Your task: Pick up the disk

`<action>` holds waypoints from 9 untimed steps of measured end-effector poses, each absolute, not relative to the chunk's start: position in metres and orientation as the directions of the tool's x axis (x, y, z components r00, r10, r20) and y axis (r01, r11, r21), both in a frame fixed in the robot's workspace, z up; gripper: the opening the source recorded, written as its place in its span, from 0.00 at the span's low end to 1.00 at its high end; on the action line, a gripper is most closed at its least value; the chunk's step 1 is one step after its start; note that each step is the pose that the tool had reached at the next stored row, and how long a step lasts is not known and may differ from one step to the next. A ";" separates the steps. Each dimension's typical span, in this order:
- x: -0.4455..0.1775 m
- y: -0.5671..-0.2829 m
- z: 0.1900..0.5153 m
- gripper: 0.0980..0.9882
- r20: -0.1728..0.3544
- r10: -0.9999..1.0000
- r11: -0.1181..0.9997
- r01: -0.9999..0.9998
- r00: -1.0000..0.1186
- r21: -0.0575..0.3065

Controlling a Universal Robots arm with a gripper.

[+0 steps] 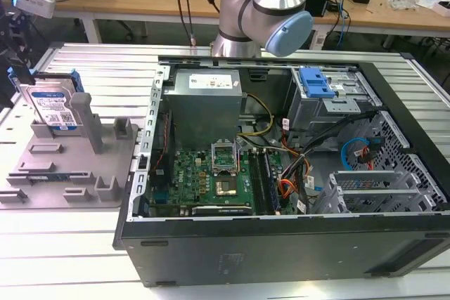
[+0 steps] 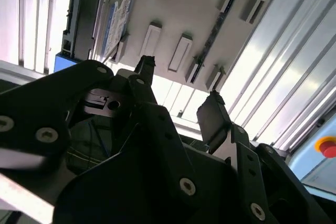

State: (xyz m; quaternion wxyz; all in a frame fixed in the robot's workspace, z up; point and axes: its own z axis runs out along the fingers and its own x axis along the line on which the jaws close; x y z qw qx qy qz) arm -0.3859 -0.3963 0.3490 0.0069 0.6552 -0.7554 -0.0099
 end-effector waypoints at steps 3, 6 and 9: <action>-0.386 -0.396 0.349 0.56 0.001 -0.997 0.077 -0.997 -0.077 0.023; -0.386 -0.396 0.349 0.56 0.004 -0.997 0.075 -0.997 -0.075 0.023; -0.386 -0.396 0.349 0.56 0.005 -0.997 0.075 -0.997 -0.075 0.023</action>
